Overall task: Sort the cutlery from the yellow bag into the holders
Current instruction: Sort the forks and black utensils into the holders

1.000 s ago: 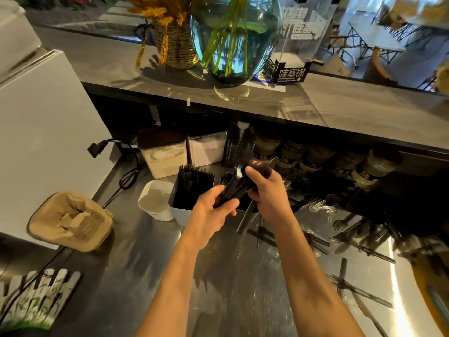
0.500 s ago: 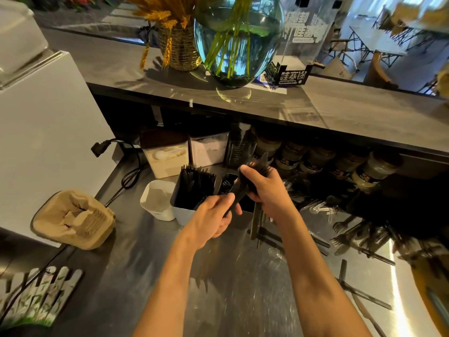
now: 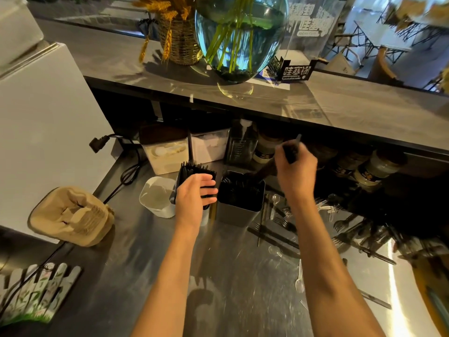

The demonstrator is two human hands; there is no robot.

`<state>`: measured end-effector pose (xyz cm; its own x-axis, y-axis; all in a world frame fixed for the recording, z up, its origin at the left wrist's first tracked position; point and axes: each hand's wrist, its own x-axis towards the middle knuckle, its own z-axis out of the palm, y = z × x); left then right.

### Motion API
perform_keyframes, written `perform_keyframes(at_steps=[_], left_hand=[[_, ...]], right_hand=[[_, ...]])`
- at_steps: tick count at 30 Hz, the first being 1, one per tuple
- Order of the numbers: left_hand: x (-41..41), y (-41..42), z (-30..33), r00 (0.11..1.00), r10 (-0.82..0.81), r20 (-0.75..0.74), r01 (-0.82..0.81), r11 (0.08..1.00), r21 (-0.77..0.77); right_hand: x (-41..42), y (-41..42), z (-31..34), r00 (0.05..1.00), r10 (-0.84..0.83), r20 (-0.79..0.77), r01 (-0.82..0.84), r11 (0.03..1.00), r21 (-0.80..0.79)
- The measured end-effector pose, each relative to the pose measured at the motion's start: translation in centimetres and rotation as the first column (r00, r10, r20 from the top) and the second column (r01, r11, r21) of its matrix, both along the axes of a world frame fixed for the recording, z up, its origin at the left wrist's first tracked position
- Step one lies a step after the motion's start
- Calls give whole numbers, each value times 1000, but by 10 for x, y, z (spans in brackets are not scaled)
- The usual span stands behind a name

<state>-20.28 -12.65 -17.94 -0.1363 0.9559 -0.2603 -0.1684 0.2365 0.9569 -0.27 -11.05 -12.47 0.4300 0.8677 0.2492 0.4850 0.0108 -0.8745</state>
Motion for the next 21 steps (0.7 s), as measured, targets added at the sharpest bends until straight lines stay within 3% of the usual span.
perform_keyframes(at_steps=[4,7,9,14,17,19,21], left_hand=[[5,2,0,999,-4,44,4,1000,-9],[3,0,1,998,-41,44,40,999,11],[0,0,-1,998,-37,47,36,999,22],[-10,3,-4,1000,19,16,-20,999,47],[-17,3,-3,1000,27,2,-27,997,71],[-23,3,-3,999,45,13,-45,997,68],[-30,4,-5,997,70,20,-71,995,77]], right_hand=[[-25,3,-57,953,221,209,-150,939,-310],[-34,-4,-94,942,262,210,-130,861,-491],[-32,-5,-92,975,174,138,-89,876,-474],[-39,0,-66,958,154,243,-84,957,-276],[-46,8,-58,957,108,270,-20,950,-311],[-51,10,-53,975,68,212,-7,962,-273],[-62,8,-42,998,68,7,-66,984,-168]])
